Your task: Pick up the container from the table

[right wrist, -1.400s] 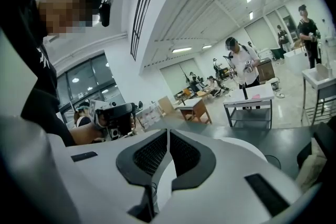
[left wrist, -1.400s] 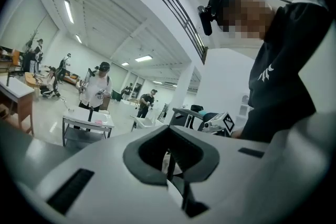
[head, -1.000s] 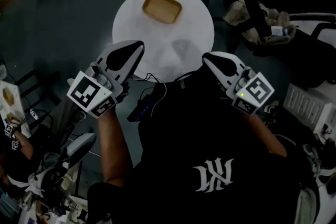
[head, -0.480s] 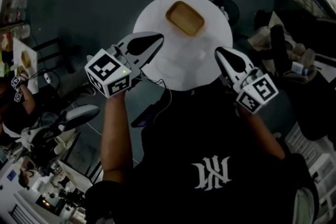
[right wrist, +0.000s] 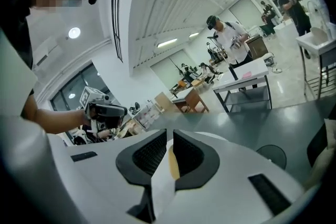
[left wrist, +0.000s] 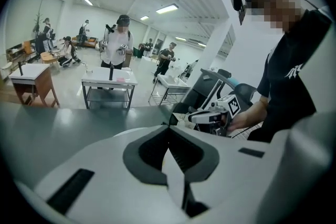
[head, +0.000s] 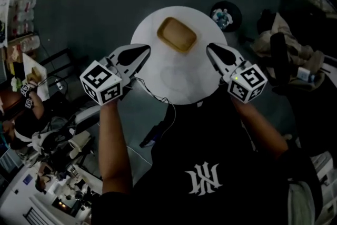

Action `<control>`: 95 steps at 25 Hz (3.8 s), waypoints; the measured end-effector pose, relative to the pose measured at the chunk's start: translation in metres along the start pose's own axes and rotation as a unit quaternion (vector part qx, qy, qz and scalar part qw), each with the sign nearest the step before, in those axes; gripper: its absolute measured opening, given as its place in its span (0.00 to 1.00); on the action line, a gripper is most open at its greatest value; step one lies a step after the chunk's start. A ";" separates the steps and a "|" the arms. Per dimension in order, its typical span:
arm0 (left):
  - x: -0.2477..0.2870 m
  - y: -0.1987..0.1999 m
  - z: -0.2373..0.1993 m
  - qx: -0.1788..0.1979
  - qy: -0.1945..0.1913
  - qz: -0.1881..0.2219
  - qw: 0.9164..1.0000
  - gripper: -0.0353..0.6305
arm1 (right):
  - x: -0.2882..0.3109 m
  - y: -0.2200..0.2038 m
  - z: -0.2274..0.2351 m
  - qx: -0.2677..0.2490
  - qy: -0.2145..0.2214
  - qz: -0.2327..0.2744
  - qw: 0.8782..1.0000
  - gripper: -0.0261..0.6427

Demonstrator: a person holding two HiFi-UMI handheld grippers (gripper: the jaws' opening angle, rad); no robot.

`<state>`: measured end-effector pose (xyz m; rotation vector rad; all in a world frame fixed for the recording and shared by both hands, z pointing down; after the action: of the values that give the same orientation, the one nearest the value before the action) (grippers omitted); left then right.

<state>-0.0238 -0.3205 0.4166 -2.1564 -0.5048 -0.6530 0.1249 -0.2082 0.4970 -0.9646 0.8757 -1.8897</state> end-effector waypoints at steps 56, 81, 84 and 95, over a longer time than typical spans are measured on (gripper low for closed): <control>0.141 -0.088 -0.175 -0.026 -0.058 -0.093 0.994 0.12 | 0.091 -0.161 0.035 0.267 -0.222 -0.019 0.938 0.23; -0.018 0.039 -0.090 0.035 -0.060 0.085 0.994 0.08 | 0.079 0.047 -0.029 0.090 -0.199 0.086 0.972 0.15; -0.049 0.058 -0.078 0.055 -0.062 0.126 0.989 0.08 | 0.077 0.089 -0.053 0.026 -0.194 0.106 0.975 0.15; -0.122 0.080 -0.006 0.101 -0.084 0.220 0.967 0.08 | 0.021 0.179 -0.137 -0.142 -0.193 0.155 0.958 0.15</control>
<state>-0.0775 -0.3887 0.2987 -2.0407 -0.1577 -0.1664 0.0620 -0.2734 0.2891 -1.2372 1.0060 -1.2748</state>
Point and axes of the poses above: the fingertips, and each gripper's own axes: x forward along the fingers, z to its right, y out of its top, the point moved 2 cm from there along -x, backward along the fingers, and after that the axes turned 13 degrees about -x, right-handed, at the moved point
